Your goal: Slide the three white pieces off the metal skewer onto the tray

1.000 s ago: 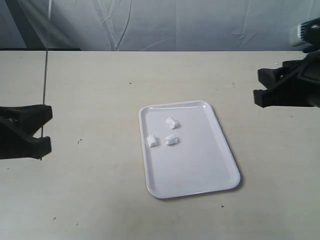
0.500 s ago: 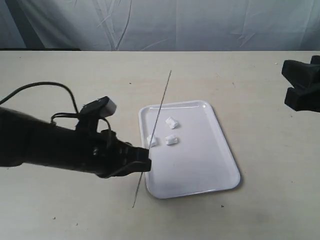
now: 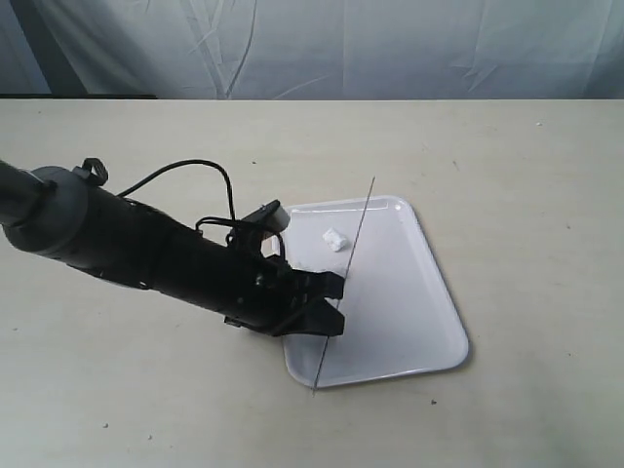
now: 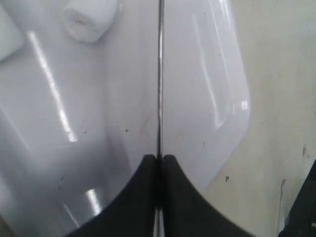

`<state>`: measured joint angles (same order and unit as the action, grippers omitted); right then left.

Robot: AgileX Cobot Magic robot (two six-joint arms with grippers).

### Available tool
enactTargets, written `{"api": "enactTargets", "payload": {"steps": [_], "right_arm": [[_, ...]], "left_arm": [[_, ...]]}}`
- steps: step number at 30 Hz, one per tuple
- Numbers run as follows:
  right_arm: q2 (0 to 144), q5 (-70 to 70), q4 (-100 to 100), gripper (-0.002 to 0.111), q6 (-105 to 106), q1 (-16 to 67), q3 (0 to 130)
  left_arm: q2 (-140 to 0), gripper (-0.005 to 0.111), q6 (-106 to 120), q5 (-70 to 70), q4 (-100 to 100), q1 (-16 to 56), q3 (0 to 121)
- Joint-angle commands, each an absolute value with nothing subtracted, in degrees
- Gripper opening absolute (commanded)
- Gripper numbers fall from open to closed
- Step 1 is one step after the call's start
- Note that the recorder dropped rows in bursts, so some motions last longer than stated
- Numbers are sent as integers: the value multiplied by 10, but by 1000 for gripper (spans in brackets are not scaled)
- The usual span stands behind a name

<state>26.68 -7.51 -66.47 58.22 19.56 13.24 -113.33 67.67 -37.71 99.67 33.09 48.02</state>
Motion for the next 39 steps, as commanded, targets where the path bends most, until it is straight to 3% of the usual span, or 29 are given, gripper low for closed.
{"api": "enactTargets", "payload": {"steps": [1,5,6,10,13,15,16,19,20,31,39], "right_arm": [[217,-103,-679,47,583,194,112],[191,-112,-705,47,585,194,83],[184,-113,-704,47,587,194,65],[182,-125,-712,47,587,194,34],[182,-143,-712,47,595,194,4],[182,-154,-712,37,626,194,0],[182,-152,-732,26,653,194,0],[182,-151,-737,1,662,194,0],[182,-151,-738,-1,662,194,0],[182,-141,-753,-1,660,194,0],[182,-141,-753,-1,660,194,0]], "left_arm": [[-1137,4,680,-388,999,333,491],[-1137,17,680,-383,999,333,491],[-1137,25,680,-377,999,333,491],[-1137,34,681,-375,999,333,491],[-1129,28,724,-360,999,333,491],[-1113,12,757,-326,993,333,490],[-1097,1,758,-312,972,333,490],[-1028,0,747,-261,903,333,490],[-1013,0,739,-251,892,333,487],[-748,0,679,-147,741,333,421],[-578,0,675,-272,597,331,411]]}}
